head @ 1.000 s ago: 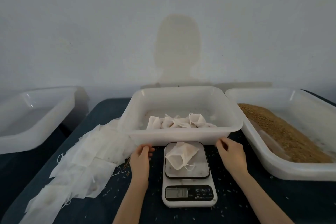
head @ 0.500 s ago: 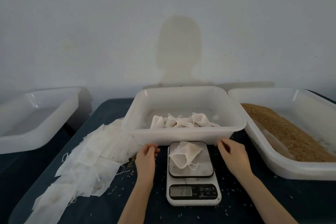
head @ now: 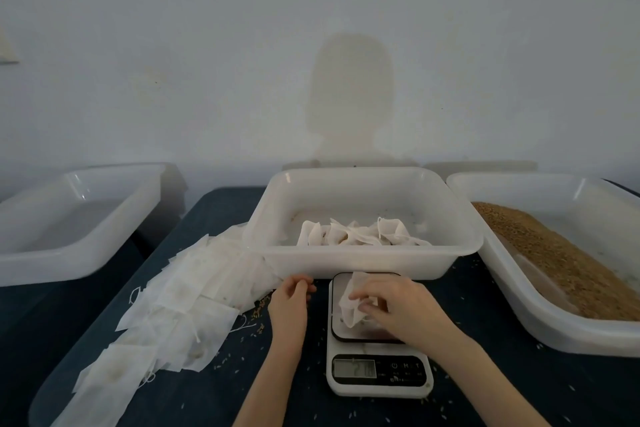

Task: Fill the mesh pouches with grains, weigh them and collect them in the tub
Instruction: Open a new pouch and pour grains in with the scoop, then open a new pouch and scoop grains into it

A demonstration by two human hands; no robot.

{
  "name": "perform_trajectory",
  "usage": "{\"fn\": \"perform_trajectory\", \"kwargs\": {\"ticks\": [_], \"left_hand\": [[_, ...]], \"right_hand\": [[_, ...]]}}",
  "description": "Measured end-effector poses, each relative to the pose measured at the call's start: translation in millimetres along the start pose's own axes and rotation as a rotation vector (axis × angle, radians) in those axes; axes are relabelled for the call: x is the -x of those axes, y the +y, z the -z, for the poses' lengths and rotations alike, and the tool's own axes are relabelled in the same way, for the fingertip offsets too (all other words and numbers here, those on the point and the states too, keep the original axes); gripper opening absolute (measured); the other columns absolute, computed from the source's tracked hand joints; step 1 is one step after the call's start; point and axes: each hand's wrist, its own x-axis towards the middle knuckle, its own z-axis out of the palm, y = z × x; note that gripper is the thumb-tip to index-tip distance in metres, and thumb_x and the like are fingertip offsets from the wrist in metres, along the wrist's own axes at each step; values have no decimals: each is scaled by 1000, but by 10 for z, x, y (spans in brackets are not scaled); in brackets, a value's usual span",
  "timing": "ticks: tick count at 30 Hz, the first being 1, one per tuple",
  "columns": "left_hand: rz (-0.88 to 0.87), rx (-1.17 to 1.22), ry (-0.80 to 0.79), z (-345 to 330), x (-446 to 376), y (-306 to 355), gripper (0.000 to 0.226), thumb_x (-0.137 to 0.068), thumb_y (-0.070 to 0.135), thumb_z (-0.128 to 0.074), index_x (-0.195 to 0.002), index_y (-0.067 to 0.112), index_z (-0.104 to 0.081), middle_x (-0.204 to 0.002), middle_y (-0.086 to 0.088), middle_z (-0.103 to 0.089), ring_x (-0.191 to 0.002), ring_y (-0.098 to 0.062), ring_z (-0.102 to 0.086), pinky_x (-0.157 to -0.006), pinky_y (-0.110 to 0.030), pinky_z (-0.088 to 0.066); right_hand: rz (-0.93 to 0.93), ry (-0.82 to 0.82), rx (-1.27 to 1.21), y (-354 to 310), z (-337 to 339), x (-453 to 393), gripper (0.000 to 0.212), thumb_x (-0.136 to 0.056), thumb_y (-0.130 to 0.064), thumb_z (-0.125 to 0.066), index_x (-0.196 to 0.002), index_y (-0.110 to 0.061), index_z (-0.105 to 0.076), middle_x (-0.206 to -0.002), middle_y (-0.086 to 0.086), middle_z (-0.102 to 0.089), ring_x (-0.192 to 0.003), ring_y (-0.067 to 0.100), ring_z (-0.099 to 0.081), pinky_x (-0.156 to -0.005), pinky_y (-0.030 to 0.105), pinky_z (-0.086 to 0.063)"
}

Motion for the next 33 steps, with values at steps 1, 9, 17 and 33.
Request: {"fn": "perform_trajectory", "kwargs": {"ticks": [1, 9, 17, 33], "left_hand": [[-5, -3, -2, -3, 4, 0, 23, -92, 11, -49, -80, 18, -67, -76, 1, -67, -75, -13, -59, -70, -26, -45], [34, 18, -5, -3, -3, 6, 22, -93, 13, -50, -80, 20, -67, -77, 2, -67, -75, -13, -57, -77, -32, -47], [28, 39, -14, -4, 0, 13, 22, -93, 12, -50, -82, 17, -67, -78, 0, -66, -75, -13, -57, -72, -27, -44], [-30, -46, -34, 23, 29, 9, 23, -93, 11, -51, -79, 20, -67, -75, 3, -67, -73, -9, -58, -70, -22, -45]], "right_hand": [[-14, 13, -21, 12, 10, -24, 15, -88, -30, -64, -100, -37, -70, -82, -41, -49, -78, -14, -51, -69, 11, -42], [-187, 266, -270, 26, 454, -335, 29, -87, -14, -67, -79, -40, -60, -81, -14, -64, -63, 3, -59, -65, 13, -47], [-182, 628, -420, -40, 835, -814, 22, -88, -8, -63, -78, -27, -66, -67, -20, -62, -63, 4, -60, -60, 12, -46], [-404, 47, 223, 183, 398, -848, 27, -95, -26, -49, -113, -35, -68, -119, -12, -65, -111, 14, -57, -85, 28, -46]]}}
